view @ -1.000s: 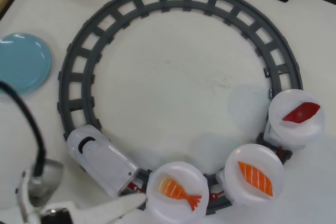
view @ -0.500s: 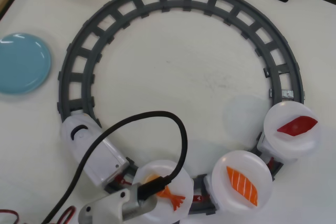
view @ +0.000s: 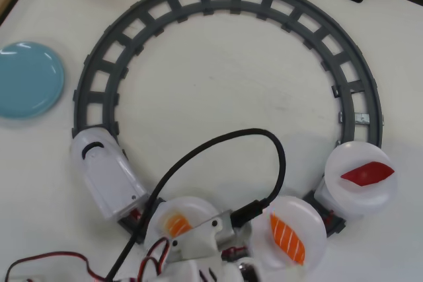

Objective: Pick up the sushi from the Shinkansen and put it on the blue dish

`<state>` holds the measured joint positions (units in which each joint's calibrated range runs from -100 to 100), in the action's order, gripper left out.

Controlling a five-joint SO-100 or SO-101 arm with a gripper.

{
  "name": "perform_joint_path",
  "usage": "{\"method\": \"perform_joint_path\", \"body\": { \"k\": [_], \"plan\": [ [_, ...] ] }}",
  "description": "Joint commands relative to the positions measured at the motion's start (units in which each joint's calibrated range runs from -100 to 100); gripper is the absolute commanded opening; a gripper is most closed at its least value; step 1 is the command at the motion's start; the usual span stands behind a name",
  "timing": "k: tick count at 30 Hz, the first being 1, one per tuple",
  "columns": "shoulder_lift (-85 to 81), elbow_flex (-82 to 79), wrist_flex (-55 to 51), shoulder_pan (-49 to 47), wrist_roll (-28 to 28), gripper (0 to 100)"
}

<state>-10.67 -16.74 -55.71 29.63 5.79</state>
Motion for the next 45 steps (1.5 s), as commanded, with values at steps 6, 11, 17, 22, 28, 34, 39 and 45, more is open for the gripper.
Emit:
{"method": "perform_joint_path", "body": {
  "k": [6,11,17,22,28,34,39,45],
  "plan": [
    [7.56,8.63,1.49,-6.3,-0.15,30],
    [8.89,8.0,1.4,-8.68,-0.67,30],
    [11.04,7.91,1.49,-9.03,-2.19,30],
    [11.21,5.92,1.4,-8.77,-2.24,21],
    [10.71,0.6,1.4,-8.94,-2.24,19],
    [10.13,-0.3,-2.33,-9.03,-2.29,19],
    [10.13,7.27,-7.6,-9.03,-3.6,9],
    [10.13,17.92,-15.67,-10.35,-3.7,9]
  ]
}}
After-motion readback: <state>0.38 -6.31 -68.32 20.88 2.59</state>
